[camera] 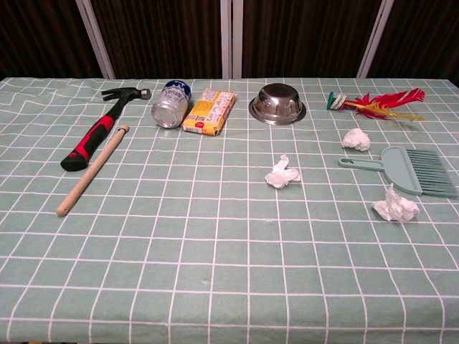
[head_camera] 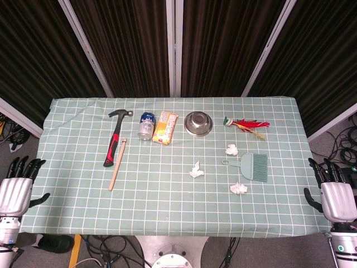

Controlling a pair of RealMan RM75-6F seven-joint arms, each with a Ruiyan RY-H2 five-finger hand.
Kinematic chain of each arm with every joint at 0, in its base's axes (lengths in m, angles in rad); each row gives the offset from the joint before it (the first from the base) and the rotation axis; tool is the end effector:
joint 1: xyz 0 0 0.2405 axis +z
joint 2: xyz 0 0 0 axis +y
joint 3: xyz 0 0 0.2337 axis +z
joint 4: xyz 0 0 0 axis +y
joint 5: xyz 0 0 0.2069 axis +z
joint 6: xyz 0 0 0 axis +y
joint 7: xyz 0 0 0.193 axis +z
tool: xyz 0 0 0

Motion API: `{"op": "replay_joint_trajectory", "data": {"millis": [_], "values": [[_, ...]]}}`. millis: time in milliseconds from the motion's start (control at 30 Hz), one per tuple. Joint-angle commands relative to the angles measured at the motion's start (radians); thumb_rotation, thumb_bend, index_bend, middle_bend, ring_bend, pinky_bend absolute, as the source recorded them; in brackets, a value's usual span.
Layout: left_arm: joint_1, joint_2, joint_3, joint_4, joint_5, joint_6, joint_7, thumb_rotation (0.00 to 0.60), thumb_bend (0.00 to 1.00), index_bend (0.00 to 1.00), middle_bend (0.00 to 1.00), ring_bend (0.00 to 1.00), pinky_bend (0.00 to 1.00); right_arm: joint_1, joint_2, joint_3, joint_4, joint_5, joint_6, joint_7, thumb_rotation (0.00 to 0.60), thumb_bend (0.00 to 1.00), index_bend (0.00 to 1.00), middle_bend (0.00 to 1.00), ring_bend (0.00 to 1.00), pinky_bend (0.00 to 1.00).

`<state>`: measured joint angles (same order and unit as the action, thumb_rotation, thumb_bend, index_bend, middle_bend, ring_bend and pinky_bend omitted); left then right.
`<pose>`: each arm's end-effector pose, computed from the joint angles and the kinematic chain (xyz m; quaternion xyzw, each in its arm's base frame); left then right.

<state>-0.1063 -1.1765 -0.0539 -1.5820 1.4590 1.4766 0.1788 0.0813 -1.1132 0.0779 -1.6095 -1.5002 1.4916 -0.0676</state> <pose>-0.2924 0.2352 0.1394 -0.6145 -0.3473 -0.3414 0.6207 -0.2876 -0.2328 0.1603 0.6001 -0.3562 0.3773 0.6088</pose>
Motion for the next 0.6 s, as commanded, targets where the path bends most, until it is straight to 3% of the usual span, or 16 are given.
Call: {"op": "replay_joint_trajectory", "data": {"millis": [33, 333, 600], "values": [[0.001, -0.013, 0.002, 0.011, -0.003, -0.004, -0.006, 0.600, 0.00, 0.15, 0.14, 0.05, 0.05, 0.004, 0.003, -0.001, -0.007, -0.002, -0.005, -0.002, 0.600, 0.29, 0.05, 0.22, 0.03, 0.09], [0.001, -0.023, 0.001, 0.027, 0.007, 0.005, -0.018, 0.600, 0.00, 0.15, 0.14, 0.05, 0.05, 0.027, 0.017, -0.009, -0.029, -0.031, -0.036, 0.028, 0.600, 0.29, 0.05, 0.23, 0.05, 0.13], [0.000, -0.032, 0.003, 0.033, 0.024, 0.015, -0.031, 0.600, 0.00, 0.15, 0.14, 0.05, 0.05, 0.203, -0.039, 0.058, 0.005, 0.030, -0.271, 0.034, 0.600, 0.29, 0.10, 0.31, 0.06, 0.15]]}}
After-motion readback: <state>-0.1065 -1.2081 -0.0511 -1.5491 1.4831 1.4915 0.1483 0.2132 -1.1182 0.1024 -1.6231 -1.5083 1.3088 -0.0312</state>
